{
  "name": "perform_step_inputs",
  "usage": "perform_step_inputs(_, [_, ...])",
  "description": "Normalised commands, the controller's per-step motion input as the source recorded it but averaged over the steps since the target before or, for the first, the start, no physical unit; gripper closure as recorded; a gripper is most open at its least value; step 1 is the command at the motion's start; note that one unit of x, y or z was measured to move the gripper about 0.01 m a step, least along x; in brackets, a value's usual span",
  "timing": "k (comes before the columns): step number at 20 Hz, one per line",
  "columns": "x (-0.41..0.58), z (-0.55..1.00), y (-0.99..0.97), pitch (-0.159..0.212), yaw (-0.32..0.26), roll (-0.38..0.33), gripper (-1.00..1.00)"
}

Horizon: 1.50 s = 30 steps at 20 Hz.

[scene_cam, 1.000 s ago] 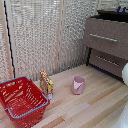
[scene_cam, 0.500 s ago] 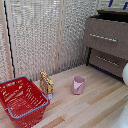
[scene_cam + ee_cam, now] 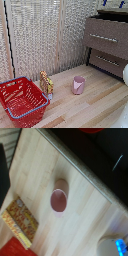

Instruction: Transport the gripper mindfully toward the orange-red bowl and clasp it to elevate with ease. Ensure your robot's arm aligns efficiently with the top drawer's opening. Carefully slide the orange-red bowl into the designated spot with precision. After confirmation, withdraw the gripper gently. Close the drawer smoothly by transitioning the gripper to its handle.

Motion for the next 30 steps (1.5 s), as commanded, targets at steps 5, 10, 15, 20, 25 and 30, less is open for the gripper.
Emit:
perform_step_inputs(5, [-0.141,-0.12,0.00,0.139,0.202,-0.354,-1.00])
perform_step_inputs(10, [-0.022,-0.13,0.00,0.051,0.165,-0.375,-1.00])
perform_step_inputs(15, [0.003,-0.15,0.00,0.015,0.141,-0.375,-1.00])
perform_step_inputs(20, [-0.002,-0.05,0.03,0.072,0.127,-0.375,-1.00])
perform_step_inputs(25, [-0.146,-0.03,0.11,0.186,0.124,-0.360,-1.00])
perform_step_inputs(30, [-0.243,-0.01,0.25,0.279,0.101,-0.299,-1.00])
